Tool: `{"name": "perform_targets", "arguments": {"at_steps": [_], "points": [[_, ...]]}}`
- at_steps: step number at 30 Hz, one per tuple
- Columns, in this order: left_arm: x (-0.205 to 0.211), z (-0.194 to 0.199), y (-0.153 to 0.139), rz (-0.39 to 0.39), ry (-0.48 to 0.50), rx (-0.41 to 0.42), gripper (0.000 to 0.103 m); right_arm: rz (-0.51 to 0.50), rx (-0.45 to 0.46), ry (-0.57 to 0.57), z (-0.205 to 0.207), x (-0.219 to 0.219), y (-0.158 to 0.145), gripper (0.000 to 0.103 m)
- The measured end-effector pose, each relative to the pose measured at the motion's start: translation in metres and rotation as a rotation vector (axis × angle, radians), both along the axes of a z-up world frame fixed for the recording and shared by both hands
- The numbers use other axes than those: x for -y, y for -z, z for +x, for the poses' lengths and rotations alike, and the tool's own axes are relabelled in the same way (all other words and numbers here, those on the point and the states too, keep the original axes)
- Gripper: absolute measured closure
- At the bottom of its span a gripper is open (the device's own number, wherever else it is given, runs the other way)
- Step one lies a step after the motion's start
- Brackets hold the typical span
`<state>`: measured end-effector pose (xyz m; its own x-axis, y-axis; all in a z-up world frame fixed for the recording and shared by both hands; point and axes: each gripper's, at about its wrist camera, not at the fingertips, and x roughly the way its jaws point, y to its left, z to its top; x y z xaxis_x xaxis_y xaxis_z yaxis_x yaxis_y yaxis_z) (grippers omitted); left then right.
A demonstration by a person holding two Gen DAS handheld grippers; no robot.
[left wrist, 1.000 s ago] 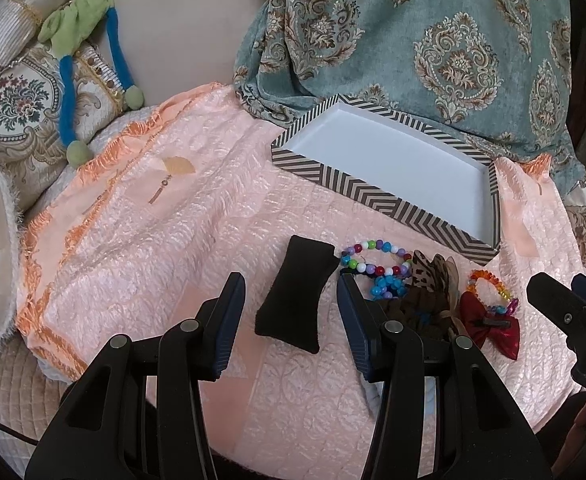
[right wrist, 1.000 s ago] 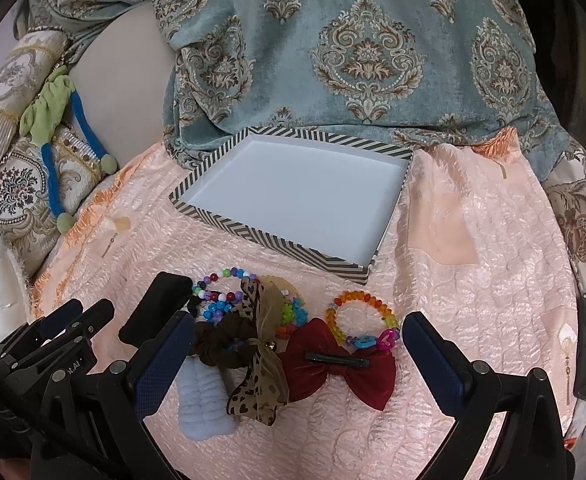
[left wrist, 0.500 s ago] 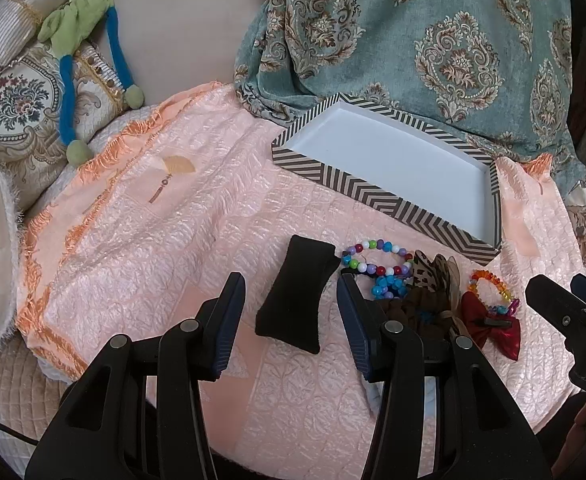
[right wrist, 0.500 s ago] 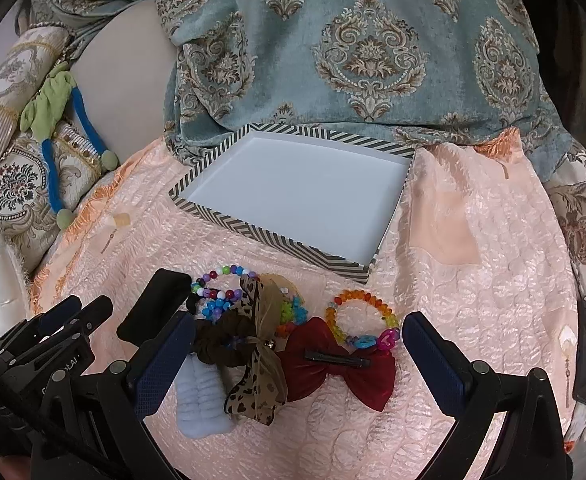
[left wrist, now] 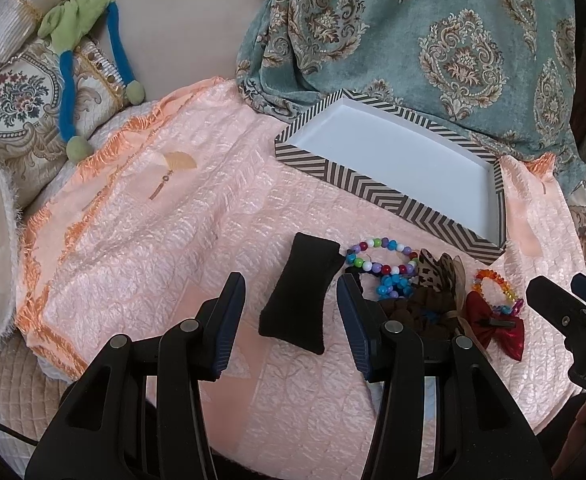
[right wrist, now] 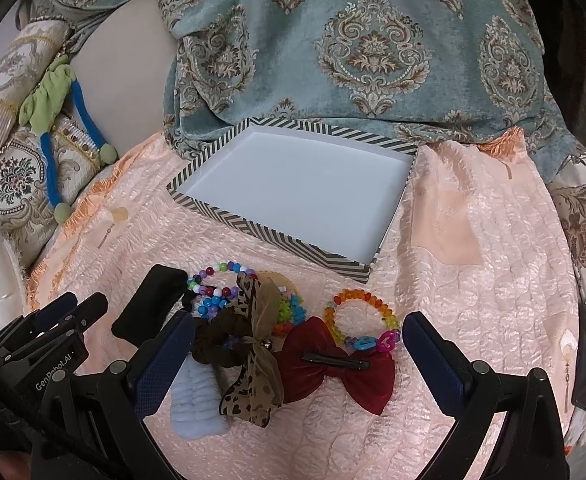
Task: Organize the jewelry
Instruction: 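Hold the open left gripper around the black velvet hair tie, then close the left gripper on the black hair tie while the right gripper grasps the leopard-print bow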
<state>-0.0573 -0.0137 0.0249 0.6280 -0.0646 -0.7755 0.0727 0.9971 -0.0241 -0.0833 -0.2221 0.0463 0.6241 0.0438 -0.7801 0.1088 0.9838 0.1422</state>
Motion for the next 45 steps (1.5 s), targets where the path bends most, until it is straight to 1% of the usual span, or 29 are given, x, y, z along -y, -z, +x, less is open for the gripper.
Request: {"name": "perform_targets", "arguments": {"at_steps": [23, 27, 33, 34, 36, 38, 39, 41, 43, 45], "points": [[-0.006, 0.007, 0.012, 0.005, -0.008, -0.040, 0.056, 0.009, -0.027, -0.041, 0.006, -0.002, 0.012, 0.000], [-0.021, 0.013, 0.009, -0.027, -0.029, -0.047, 0.056, 0.021, -0.034, -0.047, 0.007, 0.001, 0.016, 0.000], [-0.042, 0.024, 0.007, -0.107, -0.053, -0.081, 0.056, 0.047, -0.026, -0.073, 0.008, 0.005, 0.021, 0.000], [-0.042, 0.026, 0.008, -0.118, -0.049, -0.092, 0.056, 0.046, -0.022, -0.076, 0.008, 0.008, 0.022, 0.001], [-0.041, 0.029, 0.013, -0.136, -0.033, -0.122, 0.056, 0.047, -0.018, -0.081, 0.009, 0.013, 0.023, 0.007], [-0.037, 0.031, 0.018, -0.132, -0.018, -0.145, 0.056, 0.047, -0.024, -0.072, 0.011, 0.023, 0.024, 0.010], [-0.035, 0.033, 0.022, -0.128, -0.015, -0.154, 0.056, 0.054, -0.024, -0.073, 0.011, 0.028, 0.025, 0.015], [-0.032, 0.036, 0.029, -0.136, -0.011, -0.174, 0.056, 0.070, -0.029, -0.079, 0.013, 0.035, 0.026, 0.020], [-0.030, 0.040, 0.037, -0.154, -0.007, -0.197, 0.056, 0.087, -0.037, -0.087, 0.014, 0.038, 0.027, 0.021], [-0.026, 0.044, 0.043, -0.153, -0.010, -0.216, 0.056, 0.103, -0.036, -0.112, 0.015, 0.034, 0.028, 0.023]]}}
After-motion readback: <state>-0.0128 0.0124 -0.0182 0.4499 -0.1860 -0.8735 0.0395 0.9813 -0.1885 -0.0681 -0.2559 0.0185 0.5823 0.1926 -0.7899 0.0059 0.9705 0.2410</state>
